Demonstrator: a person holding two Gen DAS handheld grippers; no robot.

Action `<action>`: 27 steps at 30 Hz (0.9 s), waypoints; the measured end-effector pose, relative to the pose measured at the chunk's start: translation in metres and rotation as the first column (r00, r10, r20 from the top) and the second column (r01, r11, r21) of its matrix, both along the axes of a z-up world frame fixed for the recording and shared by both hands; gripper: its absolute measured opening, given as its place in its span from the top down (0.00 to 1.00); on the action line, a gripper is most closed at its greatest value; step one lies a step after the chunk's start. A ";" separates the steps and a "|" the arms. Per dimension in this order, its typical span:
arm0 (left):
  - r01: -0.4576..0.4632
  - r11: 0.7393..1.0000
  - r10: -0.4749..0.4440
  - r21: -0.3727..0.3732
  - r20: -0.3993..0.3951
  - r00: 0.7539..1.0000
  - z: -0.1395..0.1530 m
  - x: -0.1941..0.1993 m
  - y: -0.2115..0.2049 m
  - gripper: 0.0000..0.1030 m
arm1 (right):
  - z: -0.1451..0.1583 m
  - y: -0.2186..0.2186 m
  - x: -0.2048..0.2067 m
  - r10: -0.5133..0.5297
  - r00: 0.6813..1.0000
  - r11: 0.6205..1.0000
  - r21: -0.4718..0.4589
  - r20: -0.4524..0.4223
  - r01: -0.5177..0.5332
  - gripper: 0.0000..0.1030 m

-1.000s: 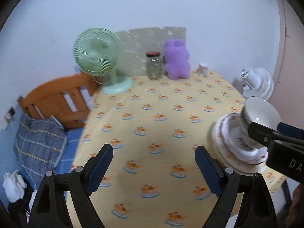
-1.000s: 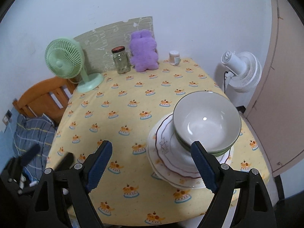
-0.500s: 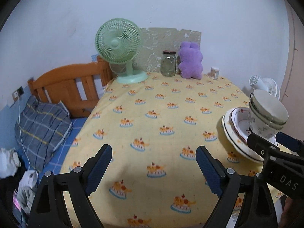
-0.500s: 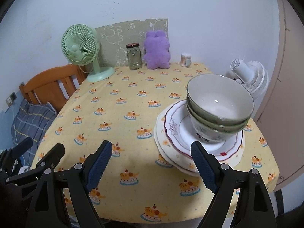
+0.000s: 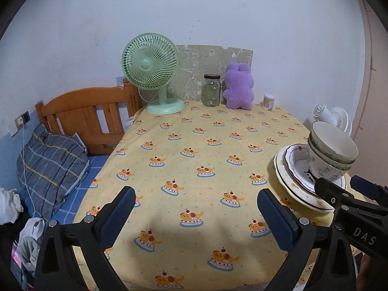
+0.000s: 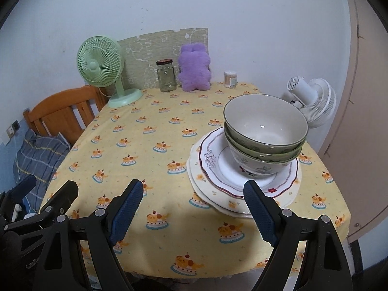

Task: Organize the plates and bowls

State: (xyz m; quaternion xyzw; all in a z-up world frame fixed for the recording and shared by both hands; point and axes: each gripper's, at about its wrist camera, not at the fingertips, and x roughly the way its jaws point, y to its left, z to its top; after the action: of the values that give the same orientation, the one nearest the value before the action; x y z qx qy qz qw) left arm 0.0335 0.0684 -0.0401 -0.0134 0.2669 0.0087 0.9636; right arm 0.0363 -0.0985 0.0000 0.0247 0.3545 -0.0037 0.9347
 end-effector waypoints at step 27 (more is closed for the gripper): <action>-0.004 1.000 0.003 -0.022 -0.006 1.000 -0.002 -0.008 0.002 0.00 | 0.000 0.000 -0.006 0.003 1.000 1.000 -0.020 -0.008 -0.003 0.12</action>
State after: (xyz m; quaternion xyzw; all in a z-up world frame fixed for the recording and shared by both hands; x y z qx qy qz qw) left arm 0.0257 0.0706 -0.0419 -0.0245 0.2699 0.0075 0.9626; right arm 0.0299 -0.0983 0.0005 0.0148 0.3581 -0.0060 0.9335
